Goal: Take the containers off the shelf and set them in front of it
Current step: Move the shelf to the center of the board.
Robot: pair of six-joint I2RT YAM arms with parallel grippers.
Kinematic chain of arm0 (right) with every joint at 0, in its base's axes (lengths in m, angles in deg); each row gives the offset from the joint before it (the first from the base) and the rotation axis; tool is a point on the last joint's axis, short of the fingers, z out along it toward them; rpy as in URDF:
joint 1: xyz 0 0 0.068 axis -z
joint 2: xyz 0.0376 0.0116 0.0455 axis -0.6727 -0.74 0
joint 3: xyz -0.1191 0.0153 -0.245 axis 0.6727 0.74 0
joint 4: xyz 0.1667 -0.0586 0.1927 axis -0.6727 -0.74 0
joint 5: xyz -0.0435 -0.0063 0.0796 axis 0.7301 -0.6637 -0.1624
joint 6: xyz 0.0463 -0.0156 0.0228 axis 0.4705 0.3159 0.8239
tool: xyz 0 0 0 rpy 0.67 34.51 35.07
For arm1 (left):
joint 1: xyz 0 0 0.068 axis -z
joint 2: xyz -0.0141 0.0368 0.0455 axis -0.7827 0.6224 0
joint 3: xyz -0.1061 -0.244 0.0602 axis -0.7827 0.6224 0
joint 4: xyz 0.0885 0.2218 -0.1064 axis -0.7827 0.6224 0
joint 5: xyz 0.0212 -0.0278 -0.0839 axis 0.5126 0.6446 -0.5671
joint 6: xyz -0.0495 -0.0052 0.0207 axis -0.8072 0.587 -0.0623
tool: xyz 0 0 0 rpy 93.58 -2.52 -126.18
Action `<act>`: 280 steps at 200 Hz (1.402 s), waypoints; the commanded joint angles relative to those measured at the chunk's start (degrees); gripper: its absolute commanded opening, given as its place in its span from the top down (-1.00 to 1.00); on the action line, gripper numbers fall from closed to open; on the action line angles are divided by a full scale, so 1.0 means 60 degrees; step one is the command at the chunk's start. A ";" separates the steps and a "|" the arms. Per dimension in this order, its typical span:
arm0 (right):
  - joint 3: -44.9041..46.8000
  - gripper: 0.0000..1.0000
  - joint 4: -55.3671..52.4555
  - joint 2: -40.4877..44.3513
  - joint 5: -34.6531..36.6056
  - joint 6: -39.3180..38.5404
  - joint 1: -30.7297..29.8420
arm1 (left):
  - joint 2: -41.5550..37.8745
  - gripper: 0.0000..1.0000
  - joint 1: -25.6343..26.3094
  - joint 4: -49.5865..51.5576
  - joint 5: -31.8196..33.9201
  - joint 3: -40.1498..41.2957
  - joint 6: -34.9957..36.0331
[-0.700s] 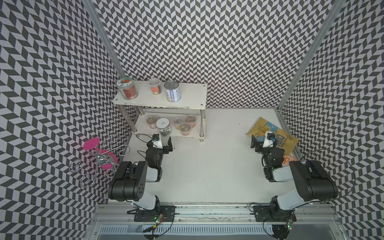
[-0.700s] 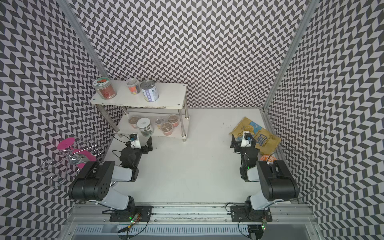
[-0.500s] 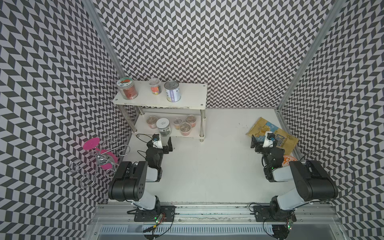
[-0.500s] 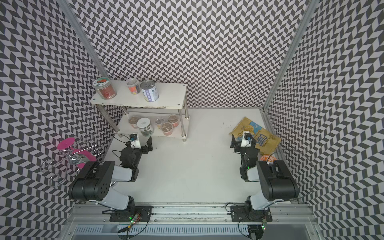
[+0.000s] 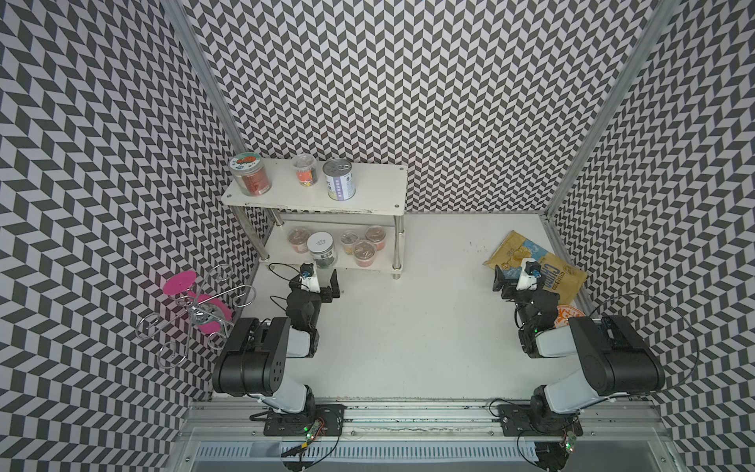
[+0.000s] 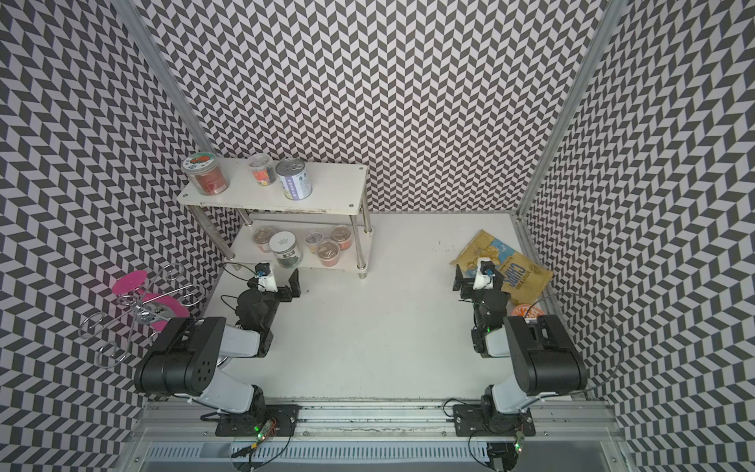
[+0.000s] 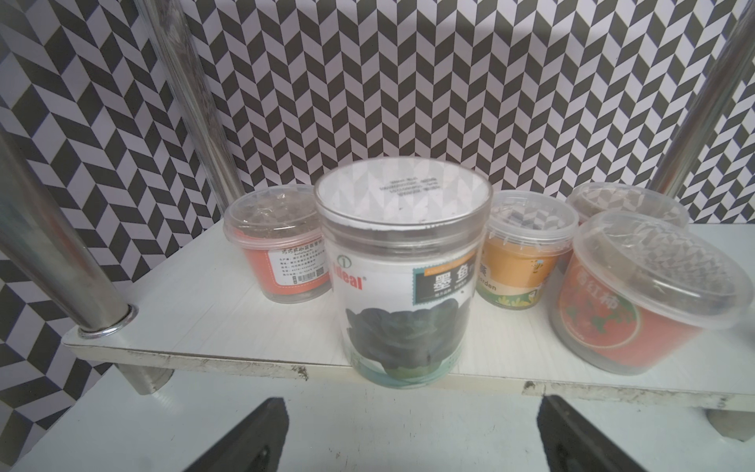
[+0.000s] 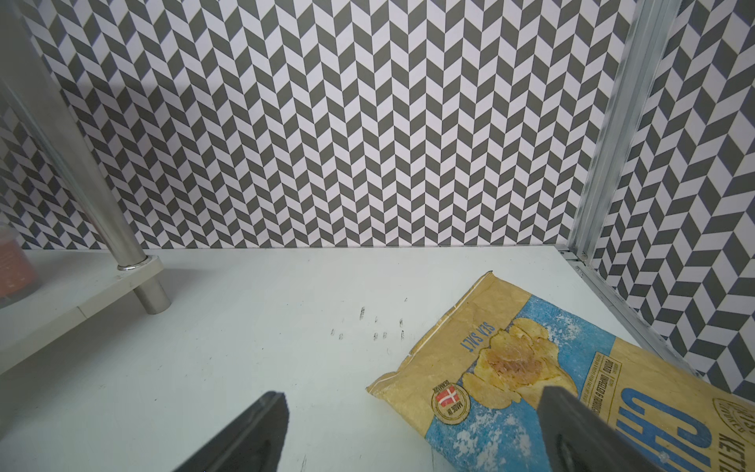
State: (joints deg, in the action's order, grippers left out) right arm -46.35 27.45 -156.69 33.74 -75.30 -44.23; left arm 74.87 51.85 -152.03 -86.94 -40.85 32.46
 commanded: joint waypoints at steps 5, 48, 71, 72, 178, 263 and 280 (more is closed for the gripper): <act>-0.0038 -0.99 -0.0468 0.0882 -0.0407 -0.0152 0.0033 | -0.0981 -0.99 0.0173 0.1092 0.0231 -0.0500 0.0181; -0.1355 -0.99 -0.5297 0.3278 -0.1690 0.0197 -0.0242 | -0.3025 -0.99 0.0598 0.4501 -0.0048 -0.1635 -0.0288; -0.1455 -0.99 -0.6327 0.4505 -0.2080 0.0811 -0.0852 | -0.3856 -0.99 0.0779 0.6069 -0.0451 -0.2060 -0.1043; -0.1468 -0.99 -0.6373 0.4596 -0.2114 0.0866 -0.0917 | -0.3889 -0.99 0.0779 0.6141 -0.0485 -0.2076 -0.1086; -0.4511 -0.93 -0.6698 0.2321 0.2236 0.2790 -0.6734 | -0.5738 -0.99 0.0963 0.9904 -0.1693 -0.2686 -0.2318; -0.8007 -0.70 -0.6192 -0.1919 0.3622 0.2539 -0.7496 | -0.6032 -0.97 0.0383 1.0352 -0.3301 -0.3379 -0.2438; -0.8490 -0.60 -0.6127 -0.2404 0.3851 0.2377 -0.7511 | -0.5993 -0.97 0.0382 1.0252 -0.3582 -0.3412 -0.2613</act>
State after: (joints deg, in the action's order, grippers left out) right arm -93.28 -12.96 -168.17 52.63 -59.25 -89.06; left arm 39.55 54.32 -91.05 -103.94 -59.42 17.86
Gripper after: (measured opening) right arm 0.833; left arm 0.987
